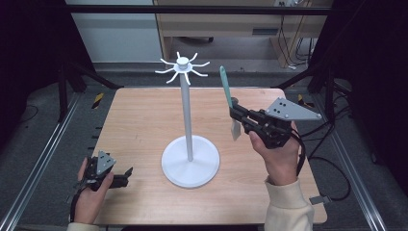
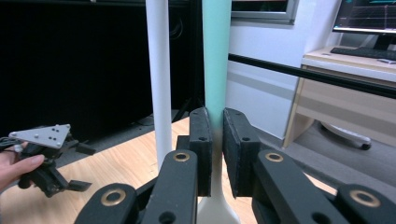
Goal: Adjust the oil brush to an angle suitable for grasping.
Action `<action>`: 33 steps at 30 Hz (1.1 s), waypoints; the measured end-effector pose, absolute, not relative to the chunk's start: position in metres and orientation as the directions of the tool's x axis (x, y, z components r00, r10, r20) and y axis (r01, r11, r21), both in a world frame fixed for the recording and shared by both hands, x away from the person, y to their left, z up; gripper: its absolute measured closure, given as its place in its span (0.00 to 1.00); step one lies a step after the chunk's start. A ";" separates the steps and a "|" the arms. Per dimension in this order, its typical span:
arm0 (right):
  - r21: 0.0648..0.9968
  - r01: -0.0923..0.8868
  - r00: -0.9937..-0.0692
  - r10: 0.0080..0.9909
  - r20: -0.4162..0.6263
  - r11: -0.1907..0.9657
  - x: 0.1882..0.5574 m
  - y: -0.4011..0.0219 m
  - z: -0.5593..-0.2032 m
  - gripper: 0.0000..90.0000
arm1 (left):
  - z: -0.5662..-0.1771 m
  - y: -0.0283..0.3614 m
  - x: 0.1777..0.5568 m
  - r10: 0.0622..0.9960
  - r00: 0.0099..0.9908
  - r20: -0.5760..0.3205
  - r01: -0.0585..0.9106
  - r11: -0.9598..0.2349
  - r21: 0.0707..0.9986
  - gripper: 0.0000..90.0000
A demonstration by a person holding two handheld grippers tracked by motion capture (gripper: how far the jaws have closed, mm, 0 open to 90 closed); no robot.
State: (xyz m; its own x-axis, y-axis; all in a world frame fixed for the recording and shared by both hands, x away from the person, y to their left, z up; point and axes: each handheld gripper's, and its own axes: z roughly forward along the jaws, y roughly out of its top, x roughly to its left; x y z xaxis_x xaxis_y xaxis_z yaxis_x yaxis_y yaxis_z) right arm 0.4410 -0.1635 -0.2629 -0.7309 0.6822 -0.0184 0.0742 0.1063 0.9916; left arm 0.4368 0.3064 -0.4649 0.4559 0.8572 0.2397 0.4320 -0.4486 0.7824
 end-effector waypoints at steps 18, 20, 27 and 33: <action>0.991 0.053 -0.786 0.617 -0.037 0.126 0.439 -0.152 -0.264 0.92 | -0.466 0.304 0.437 0.850 0.468 0.244 0.432 -0.460 0.775 0.03; 0.991 0.054 -0.788 0.615 -0.032 0.121 0.439 -0.152 -0.264 0.92 | -0.466 0.304 0.438 0.849 0.469 0.242 0.433 -0.461 0.775 0.03; 0.991 0.052 -0.793 0.608 -0.035 0.125 0.440 -0.150 -0.264 0.91 | -0.466 0.305 0.437 0.852 0.466 0.239 0.435 -0.456 0.776 0.03; 0.990 0.055 -0.796 0.604 -0.037 0.133 0.441 -0.147 -0.263 0.92 | -0.466 0.304 0.438 0.848 0.472 0.239 0.435 -0.460 0.774 0.03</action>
